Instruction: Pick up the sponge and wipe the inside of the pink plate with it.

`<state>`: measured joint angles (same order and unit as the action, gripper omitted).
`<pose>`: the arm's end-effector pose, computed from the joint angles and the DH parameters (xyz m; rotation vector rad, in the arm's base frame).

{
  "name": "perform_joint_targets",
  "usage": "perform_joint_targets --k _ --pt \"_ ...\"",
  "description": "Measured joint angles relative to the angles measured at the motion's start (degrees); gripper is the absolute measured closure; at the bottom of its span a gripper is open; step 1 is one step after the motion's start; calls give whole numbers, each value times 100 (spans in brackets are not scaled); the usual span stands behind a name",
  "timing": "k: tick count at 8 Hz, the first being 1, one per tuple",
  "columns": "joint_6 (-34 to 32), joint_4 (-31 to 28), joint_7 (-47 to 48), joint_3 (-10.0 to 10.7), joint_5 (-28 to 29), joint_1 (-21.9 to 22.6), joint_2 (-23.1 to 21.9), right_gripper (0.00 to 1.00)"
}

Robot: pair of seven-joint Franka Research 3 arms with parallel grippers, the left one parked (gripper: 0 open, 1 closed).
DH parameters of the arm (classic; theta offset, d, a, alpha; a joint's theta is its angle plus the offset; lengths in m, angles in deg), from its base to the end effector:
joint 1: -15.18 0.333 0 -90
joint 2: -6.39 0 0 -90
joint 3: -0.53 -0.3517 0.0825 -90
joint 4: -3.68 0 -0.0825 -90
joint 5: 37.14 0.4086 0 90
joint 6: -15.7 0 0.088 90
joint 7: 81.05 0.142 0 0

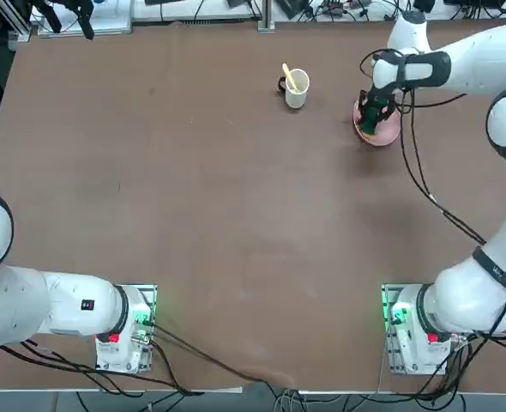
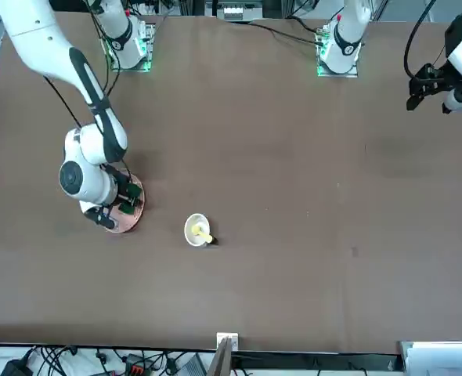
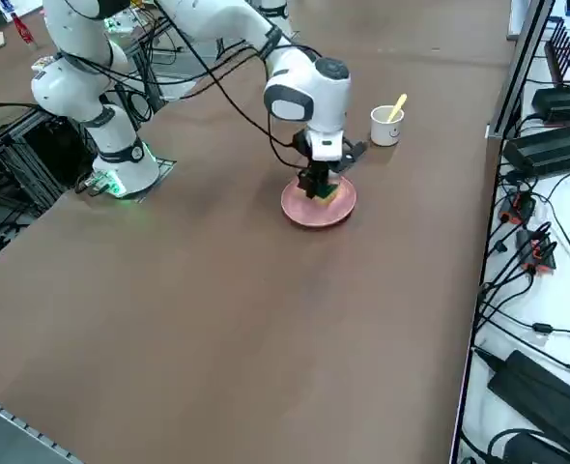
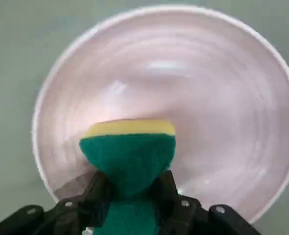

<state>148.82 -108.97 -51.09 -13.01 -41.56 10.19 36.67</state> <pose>0.6191 0.0892 0.1723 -3.0723 0.5248 0.2627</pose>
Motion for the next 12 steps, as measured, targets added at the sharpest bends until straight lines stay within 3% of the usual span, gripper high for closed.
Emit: perform_joint_targets --k 4,7,10,12 --pt "8 -229 -855 24 -7 -425 -115 52" --pt "366 -245 -1245 31 -31 -698 -86 52" --pt "566 -54 -1033 8 -36 -567 42 53" --pt "614 181 -384 -12 -34 -277 181 53"
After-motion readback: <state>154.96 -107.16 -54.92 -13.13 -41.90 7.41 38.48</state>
